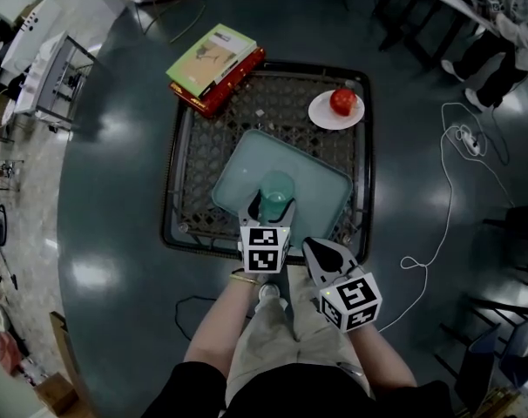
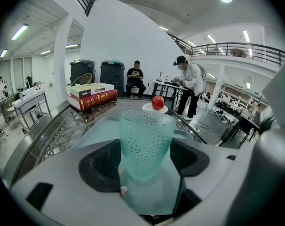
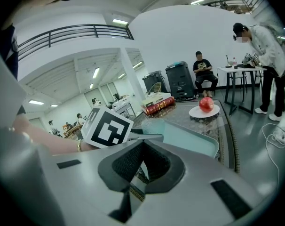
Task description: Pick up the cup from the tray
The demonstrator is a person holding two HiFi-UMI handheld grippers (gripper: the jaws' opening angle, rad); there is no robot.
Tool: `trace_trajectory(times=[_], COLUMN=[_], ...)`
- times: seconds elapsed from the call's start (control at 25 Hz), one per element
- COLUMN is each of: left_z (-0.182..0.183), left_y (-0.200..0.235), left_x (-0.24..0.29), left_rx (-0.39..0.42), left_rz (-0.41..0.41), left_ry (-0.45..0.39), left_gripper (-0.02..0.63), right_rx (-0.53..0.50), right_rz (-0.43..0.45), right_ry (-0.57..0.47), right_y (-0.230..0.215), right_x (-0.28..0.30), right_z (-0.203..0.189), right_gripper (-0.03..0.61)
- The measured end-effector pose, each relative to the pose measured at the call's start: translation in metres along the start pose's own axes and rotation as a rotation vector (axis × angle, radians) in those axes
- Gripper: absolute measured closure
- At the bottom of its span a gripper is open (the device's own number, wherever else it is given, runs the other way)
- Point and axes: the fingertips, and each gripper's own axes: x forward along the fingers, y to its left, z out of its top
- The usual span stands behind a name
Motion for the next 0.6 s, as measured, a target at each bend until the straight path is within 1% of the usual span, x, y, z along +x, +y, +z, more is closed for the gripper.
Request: trace_trajectory(times=[0.32, 0.6], left_z=[0.011, 0.021], left_y=[-0.008, -0.017], left_x=[-0.026, -0.058], left_rx=[-0.006, -0.007], left_rz=[-0.019, -0.041], left_ry=[-0.028, -0.054], left_gripper=[0.282, 0.282], right_rx=[-0.004, -0.016], right_rz=[-0.034, -0.052], right_ry=[-0.041, -0.074], right_y=[-0.004, 0.001], right_x=[-0.007, -0.014], right_z=[0.011, 0.022], right_gripper=[0.574, 0.574])
